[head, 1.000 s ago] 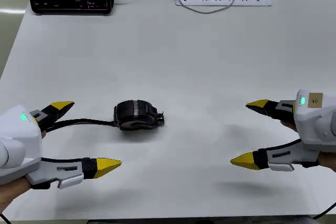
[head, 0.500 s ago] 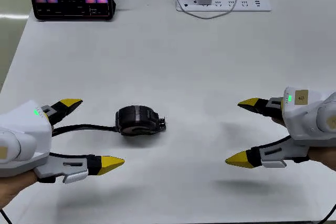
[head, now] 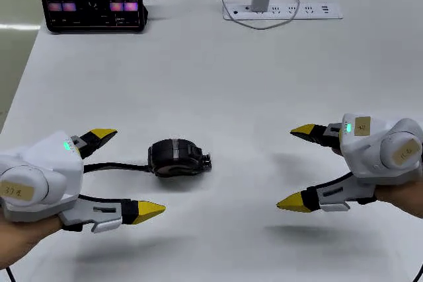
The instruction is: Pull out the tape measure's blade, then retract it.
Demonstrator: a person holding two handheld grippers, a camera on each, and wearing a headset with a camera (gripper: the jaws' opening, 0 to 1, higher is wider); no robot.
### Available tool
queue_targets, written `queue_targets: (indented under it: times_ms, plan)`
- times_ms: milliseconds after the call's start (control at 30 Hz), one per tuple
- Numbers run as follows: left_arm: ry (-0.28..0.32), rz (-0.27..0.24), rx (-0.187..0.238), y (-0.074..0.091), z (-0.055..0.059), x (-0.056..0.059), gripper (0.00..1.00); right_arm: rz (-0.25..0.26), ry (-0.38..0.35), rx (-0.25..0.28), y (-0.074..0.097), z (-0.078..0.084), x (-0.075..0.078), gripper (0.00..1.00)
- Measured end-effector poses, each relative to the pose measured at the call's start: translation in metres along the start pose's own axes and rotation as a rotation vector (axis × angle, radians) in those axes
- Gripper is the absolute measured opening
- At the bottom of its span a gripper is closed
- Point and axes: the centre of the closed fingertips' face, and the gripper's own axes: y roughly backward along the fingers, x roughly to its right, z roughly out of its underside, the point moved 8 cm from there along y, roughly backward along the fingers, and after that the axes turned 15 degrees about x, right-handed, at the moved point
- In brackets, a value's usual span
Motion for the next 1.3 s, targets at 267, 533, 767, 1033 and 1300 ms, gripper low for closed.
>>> queue_targets:
  times_ms: [267,533,767,1033,1300]
  plan:
    - [-0.006,0.01,0.007,-0.008,0.001,-0.001,0.91,0.001,-0.001,0.02,-0.006,-0.002,0.006,0.78]
    - [-0.01,0.021,0.007,-0.016,0.003,-0.001,0.9,-0.004,-0.014,0.043,-0.017,-0.003,0.01,0.77]
    - [-0.001,0.017,0.003,-0.022,0.008,-0.002,0.87,-0.022,-0.02,0.053,-0.03,-0.001,0.012,0.77]
    - [-0.005,0.032,-0.01,-0.027,0.012,-0.004,0.74,-0.048,-0.019,0.05,-0.039,0.005,0.015,0.76]
    - [-0.033,0.075,-0.04,-0.035,0.015,-0.005,0.59,-0.064,-0.026,0.049,-0.045,0.005,0.014,0.75]
